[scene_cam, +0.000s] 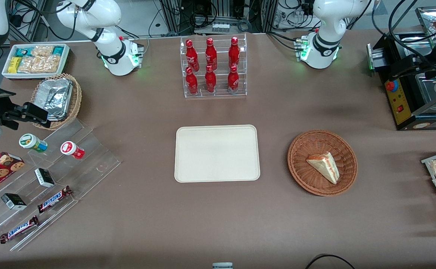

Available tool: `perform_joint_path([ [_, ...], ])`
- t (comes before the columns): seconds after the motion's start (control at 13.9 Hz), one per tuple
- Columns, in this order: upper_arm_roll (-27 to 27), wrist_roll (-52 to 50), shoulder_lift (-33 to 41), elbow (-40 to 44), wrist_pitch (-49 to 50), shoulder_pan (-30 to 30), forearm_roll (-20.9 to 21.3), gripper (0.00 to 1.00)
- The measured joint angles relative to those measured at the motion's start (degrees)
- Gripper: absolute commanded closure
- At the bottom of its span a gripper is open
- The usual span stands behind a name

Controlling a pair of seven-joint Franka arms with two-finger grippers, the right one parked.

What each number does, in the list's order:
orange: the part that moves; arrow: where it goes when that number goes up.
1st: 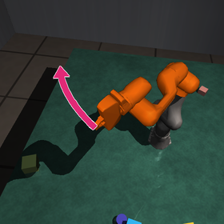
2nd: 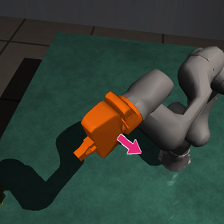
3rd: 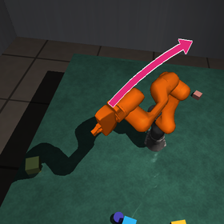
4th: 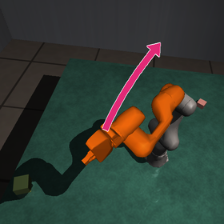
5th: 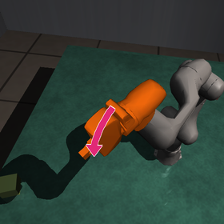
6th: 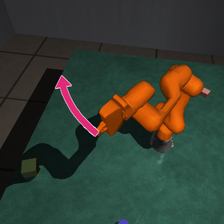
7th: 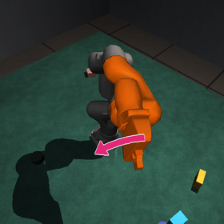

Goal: Place sandwich from basket to tray
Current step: 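Move the left gripper over the wrapped sandwich in the wicker basket, then lower the left gripper and close it on the wrapped sandwich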

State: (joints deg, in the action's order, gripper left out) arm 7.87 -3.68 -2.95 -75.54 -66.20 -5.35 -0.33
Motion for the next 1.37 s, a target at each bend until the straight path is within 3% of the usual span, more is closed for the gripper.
perform_joint_path([
  [0.36,0.0,0.0,-0.7,-0.8,-2.2,0.0,2.0,0.0],
  [0.65,-0.2,-4.0,-3.2,-9.0,-14.5,0.0,4.3,0.0],
  [1.08,-0.2,-26.8,-5.4,-31.6,-47.2,0.8,4.3,0.0],
  [1.37,-0.1,-43.3,-8.6,-39.5,-61.3,4.7,4.3,0.0],
])
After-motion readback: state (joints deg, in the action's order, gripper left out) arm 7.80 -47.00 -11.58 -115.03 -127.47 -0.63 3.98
